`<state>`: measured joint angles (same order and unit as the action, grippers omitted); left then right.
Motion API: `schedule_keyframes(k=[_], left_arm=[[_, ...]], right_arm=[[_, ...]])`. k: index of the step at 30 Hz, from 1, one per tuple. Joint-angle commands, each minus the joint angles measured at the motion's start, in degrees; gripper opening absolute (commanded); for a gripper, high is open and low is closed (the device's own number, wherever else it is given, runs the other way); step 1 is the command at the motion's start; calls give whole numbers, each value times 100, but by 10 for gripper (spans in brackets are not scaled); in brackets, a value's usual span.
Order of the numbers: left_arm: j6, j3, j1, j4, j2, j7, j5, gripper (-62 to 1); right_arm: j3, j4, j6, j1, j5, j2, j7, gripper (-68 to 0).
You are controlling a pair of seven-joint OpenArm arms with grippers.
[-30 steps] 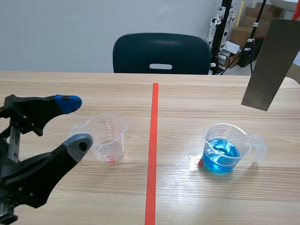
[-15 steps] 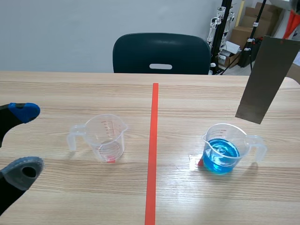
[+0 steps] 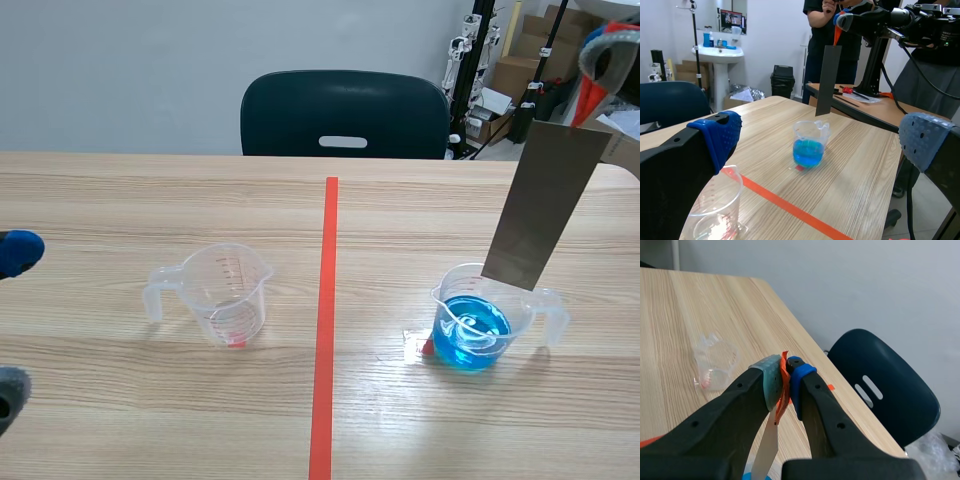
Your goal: Do the redox reaction experiment. lower the plate into the blue solution
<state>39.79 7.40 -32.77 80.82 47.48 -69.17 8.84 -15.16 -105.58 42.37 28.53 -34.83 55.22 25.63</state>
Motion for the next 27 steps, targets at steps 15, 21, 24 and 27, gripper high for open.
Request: schedule_keyframes(k=[15,21,24,27], left_arm=[[-22,-177,-374,72,85,-92,13,14],[-22,-177,-372,72,85,-90,17,14],[-22,-177,-372,72,85,-90,17,14],[-22,-177,-372,72,85,-87,17,14]], right_arm=[[866,577,-232,-649,896,-284,758,-671],[1259,833,-387,-903,1097,-407,844,-671],[1414,970,-382,-1051,1239,-542,841,-671],[1541,1078,-382,-1132,1303,-636,844,-671]])
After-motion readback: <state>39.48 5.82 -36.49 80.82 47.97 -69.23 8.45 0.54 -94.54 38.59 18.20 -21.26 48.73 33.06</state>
